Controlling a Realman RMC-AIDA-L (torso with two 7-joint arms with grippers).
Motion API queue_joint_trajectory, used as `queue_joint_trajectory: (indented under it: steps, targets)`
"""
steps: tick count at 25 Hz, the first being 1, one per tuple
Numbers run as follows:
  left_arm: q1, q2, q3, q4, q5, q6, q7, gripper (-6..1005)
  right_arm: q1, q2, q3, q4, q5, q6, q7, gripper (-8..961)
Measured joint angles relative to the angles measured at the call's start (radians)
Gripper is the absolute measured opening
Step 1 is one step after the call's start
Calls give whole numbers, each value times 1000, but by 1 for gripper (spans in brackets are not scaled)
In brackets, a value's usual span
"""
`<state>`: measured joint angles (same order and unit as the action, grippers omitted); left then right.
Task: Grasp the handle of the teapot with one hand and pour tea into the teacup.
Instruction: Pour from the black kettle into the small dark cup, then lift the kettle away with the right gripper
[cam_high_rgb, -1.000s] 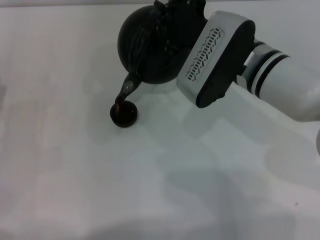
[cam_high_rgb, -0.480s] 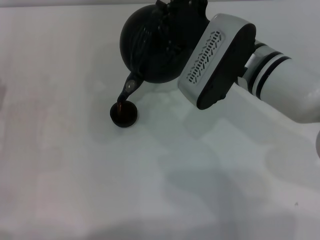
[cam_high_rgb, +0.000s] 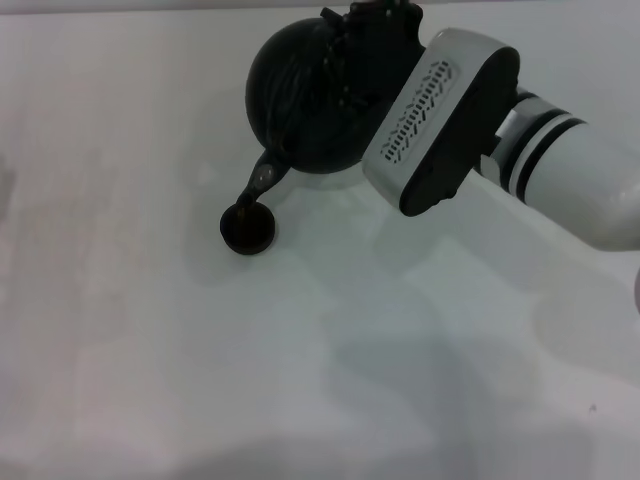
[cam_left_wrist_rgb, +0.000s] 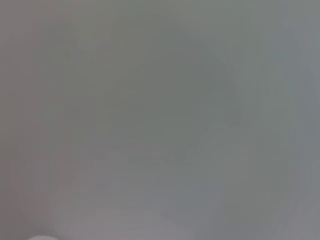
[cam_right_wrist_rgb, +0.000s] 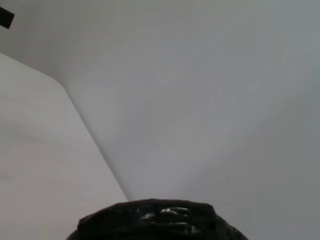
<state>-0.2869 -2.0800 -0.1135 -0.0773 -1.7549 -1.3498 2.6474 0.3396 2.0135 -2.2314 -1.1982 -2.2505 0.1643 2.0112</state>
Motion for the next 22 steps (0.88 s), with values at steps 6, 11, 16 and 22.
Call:
queue_joint_trajectory:
  steps: [6, 11, 16, 22]
  targets:
    - [-1, 1, 0, -4, 0, 0, -1, 887, -23, 1, 23, -33, 69, -56, 1, 120]
    - [-2, 0, 0, -5, 0, -1, -1, 888, -48, -1, 98, -88, 139, -192, 1, 120]
    - [-2, 0, 0, -6, 0, -2, -1, 887, -61, -1, 208, -122, 258, -327, 1, 118]
    - [-1, 0, 0, -7, 0, -2, -1, 888, -75, -1, 382, -135, 372, -535, 1, 120]
